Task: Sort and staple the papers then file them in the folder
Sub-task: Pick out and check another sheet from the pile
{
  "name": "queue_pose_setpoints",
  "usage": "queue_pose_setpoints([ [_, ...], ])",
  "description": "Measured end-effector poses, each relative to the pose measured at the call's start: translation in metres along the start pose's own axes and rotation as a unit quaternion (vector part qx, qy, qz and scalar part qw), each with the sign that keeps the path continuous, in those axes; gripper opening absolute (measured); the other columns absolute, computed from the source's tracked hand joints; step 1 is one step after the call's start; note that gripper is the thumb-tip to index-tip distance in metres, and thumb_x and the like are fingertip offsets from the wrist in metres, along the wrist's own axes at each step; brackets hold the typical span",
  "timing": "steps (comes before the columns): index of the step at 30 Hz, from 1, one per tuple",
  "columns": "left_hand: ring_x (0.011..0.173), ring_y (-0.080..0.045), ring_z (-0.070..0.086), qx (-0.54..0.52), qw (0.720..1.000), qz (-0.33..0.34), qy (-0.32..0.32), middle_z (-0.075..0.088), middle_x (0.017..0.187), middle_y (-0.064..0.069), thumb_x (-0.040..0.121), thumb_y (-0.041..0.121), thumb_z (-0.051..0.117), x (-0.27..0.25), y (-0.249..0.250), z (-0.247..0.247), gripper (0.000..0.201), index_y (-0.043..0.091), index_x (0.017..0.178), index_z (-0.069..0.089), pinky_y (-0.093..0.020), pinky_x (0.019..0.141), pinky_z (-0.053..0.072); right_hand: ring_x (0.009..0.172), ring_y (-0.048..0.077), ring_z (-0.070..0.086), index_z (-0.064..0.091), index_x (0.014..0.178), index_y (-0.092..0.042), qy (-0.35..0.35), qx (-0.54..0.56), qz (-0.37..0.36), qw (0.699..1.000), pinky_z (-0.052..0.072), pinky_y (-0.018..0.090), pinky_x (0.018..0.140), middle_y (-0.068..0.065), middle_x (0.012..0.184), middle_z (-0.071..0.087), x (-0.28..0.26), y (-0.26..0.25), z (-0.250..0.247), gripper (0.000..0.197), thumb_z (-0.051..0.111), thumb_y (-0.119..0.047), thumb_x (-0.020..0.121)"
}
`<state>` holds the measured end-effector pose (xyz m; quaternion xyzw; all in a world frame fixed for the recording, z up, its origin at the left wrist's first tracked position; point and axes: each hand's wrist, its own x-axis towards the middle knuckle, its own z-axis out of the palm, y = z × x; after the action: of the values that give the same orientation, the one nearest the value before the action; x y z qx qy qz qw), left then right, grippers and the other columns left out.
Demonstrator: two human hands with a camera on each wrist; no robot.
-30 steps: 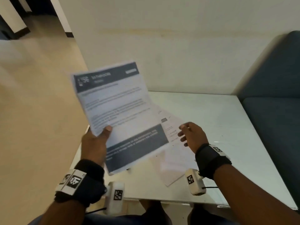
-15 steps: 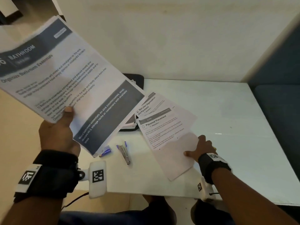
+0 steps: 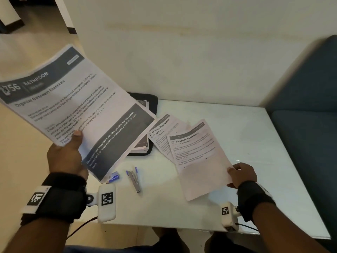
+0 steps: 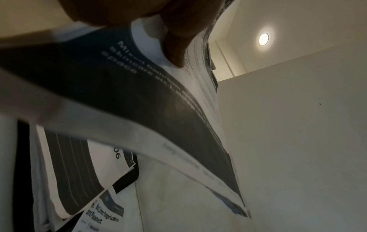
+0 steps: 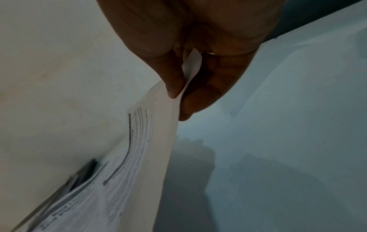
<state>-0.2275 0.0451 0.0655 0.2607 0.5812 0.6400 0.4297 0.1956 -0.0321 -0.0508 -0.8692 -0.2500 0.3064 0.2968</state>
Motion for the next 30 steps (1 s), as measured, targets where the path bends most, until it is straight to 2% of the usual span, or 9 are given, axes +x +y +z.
queue_pose_setpoints([
  [3, 0.101, -0.007, 0.061, -0.014, 1.000, -0.001, 0.004, 0.064, 0.109, 0.016, 0.096, 0.024, 0.062, 0.004, 0.001, -0.004, 0.028, 0.026, 0.123, 0.055, -0.028, 0.082, 0.051, 0.081, 0.036, 0.065, 0.061, 0.078, -0.007, 0.027, 0.079, -0.019, 0.996, 0.060, 0.053, 0.061, 0.019, 0.097, 0.064, -0.002, -0.007, -0.016, 0.011, 0.068, -0.007, 0.087],
  [7, 0.111, -0.014, 0.060, -0.054, 0.998, -0.033, -0.022, 0.066, 0.118, 0.010, 0.096, 0.027, 0.061, 0.007, 0.004, -0.010, 0.025, 0.027, 0.121, 0.059, -0.036, 0.088, 0.051, 0.088, 0.038, 0.066, 0.059, 0.093, -0.001, 0.037, 0.169, -0.073, 0.982, 0.061, 0.048, 0.063, 0.021, 0.102, 0.064, -0.025, -0.038, -0.049, 0.007, 0.063, -0.005, 0.091],
  [11, 0.123, -0.027, 0.059, -0.100, 0.982, -0.088, -0.137, 0.065, 0.130, -0.002, 0.096, 0.025, 0.058, 0.003, -0.008, 0.001, 0.032, 0.023, 0.128, 0.062, -0.051, 0.102, 0.047, 0.087, 0.033, 0.067, 0.057, 0.095, 0.003, -0.008, 0.223, -0.132, 0.966, 0.062, 0.041, 0.062, 0.018, 0.097, 0.067, -0.063, -0.076, -0.067, 0.007, 0.060, -0.003, 0.093],
  [15, 0.118, -0.026, 0.063, -0.103, 0.960, -0.108, -0.238, 0.065, 0.130, -0.005, 0.094, 0.015, 0.053, -0.026, -0.020, 0.028, 0.042, 0.016, 0.136, 0.054, -0.041, 0.090, 0.056, 0.081, 0.031, 0.068, 0.057, 0.090, 0.004, -0.069, 0.242, -0.169, 0.953, 0.060, 0.041, 0.061, 0.017, 0.088, 0.070, -0.101, -0.099, -0.065, 0.008, 0.061, -0.002, 0.092],
  [17, 0.118, -0.030, 0.062, -0.095, 0.950, -0.128, -0.268, 0.065, 0.130, -0.009, 0.091, 0.013, 0.055, -0.036, -0.032, 0.035, 0.044, 0.015, 0.135, 0.054, -0.048, 0.093, 0.054, 0.077, 0.031, 0.067, 0.058, 0.088, 0.004, -0.091, 0.258, -0.177, 0.946, 0.060, 0.043, 0.060, 0.017, 0.080, 0.070, -0.114, -0.104, -0.059, 0.007, 0.062, -0.001, 0.091],
  [21, 0.113, -0.034, 0.064, -0.044, 0.945, -0.170, -0.274, 0.069, 0.121, -0.013, 0.090, 0.014, 0.060, -0.045, -0.048, 0.040, 0.037, 0.013, 0.127, 0.059, -0.053, 0.093, 0.051, 0.077, 0.034, 0.064, 0.063, 0.085, -0.002, -0.156, 0.277, -0.172, 0.932, 0.059, 0.048, 0.066, 0.019, 0.079, 0.069, -0.131, -0.109, -0.046, 0.007, 0.063, -0.004, 0.091],
  [24, 0.110, -0.032, 0.066, 0.003, 0.951, -0.162, -0.262, 0.071, 0.116, -0.011, 0.092, 0.015, 0.060, -0.047, -0.060, 0.039, 0.031, 0.013, 0.123, 0.062, -0.052, 0.093, 0.052, 0.083, 0.035, 0.068, 0.065, 0.091, -0.005, -0.195, 0.257, -0.183, 0.929, 0.060, 0.044, 0.064, 0.014, 0.087, 0.073, -0.140, -0.108, -0.039, 0.003, 0.064, -0.008, 0.092],
  [28, 0.111, -0.033, 0.065, 0.030, 0.955, -0.158, -0.250, 0.072, 0.113, -0.009, 0.094, 0.014, 0.059, -0.042, -0.071, 0.036, 0.028, 0.013, 0.122, 0.063, -0.051, 0.093, 0.053, 0.075, 0.028, 0.068, 0.065, 0.093, -0.006, -0.203, 0.245, -0.189, 0.929, 0.057, 0.036, 0.058, 0.012, 0.084, 0.074, -0.142, -0.107, -0.039, 0.002, 0.063, -0.007, 0.092],
  [30, 0.112, -0.033, 0.065, 0.028, 0.952, -0.165, -0.256, 0.072, 0.113, -0.009, 0.095, 0.015, 0.058, -0.042, -0.072, 0.036, 0.027, 0.013, 0.122, 0.062, -0.049, 0.091, 0.053, 0.075, 0.029, 0.070, 0.063, 0.095, -0.005, -0.228, 0.230, -0.191, 0.927, 0.058, 0.038, 0.060, 0.012, 0.084, 0.075, -0.145, -0.107, -0.038, 0.003, 0.061, -0.006, 0.093],
])
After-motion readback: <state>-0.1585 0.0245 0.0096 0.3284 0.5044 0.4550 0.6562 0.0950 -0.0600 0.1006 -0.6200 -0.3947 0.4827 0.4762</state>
